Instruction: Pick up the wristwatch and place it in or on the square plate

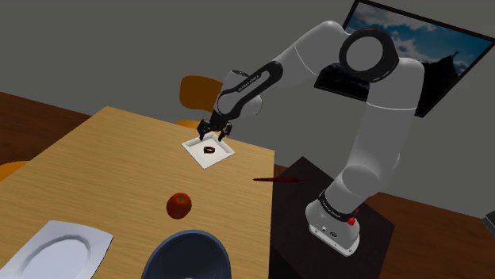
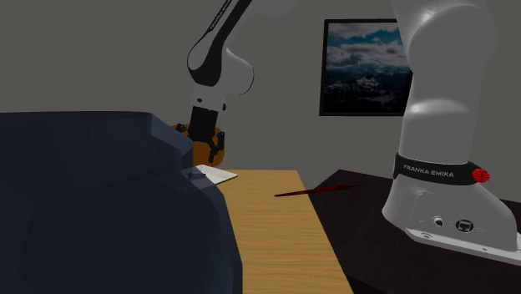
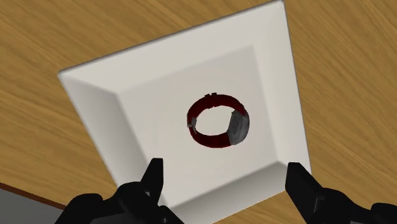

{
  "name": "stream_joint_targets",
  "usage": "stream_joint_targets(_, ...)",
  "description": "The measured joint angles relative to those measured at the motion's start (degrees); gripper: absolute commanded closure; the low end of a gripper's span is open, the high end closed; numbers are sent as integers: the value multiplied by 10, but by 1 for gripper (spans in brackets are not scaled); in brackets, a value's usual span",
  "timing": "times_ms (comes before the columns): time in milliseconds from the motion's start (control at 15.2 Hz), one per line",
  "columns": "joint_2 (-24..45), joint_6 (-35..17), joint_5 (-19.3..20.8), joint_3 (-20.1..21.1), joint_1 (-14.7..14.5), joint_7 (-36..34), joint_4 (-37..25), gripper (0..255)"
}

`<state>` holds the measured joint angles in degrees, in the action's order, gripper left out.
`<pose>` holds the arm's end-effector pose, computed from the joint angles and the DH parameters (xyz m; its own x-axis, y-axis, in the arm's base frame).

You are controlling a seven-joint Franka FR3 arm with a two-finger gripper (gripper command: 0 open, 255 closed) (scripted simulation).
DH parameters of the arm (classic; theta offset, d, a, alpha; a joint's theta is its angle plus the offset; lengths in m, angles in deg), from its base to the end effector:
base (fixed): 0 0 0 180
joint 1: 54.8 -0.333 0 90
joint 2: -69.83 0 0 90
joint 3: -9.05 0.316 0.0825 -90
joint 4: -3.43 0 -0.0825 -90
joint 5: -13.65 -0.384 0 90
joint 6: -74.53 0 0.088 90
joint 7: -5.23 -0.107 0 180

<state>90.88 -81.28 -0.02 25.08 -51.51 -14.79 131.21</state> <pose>0.5486 0.1161 0.2234 0.9338 -0.3573 0.0173 -0.3429 -0.9079 -0.2412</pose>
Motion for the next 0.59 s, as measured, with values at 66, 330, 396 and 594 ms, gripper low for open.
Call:
stream_joint_targets(66, -17, 14, -3, 2, 6, 4, 4, 0)
stream_joint_targets(330, -46, 38, -7, 3, 11, 4, 8, 0)
stream_joint_targets(396, -47, 39, -7, 3, 11, 5, 9, 0)
stream_joint_targets(594, -48, 40, -8, 3, 11, 5, 9, 0)
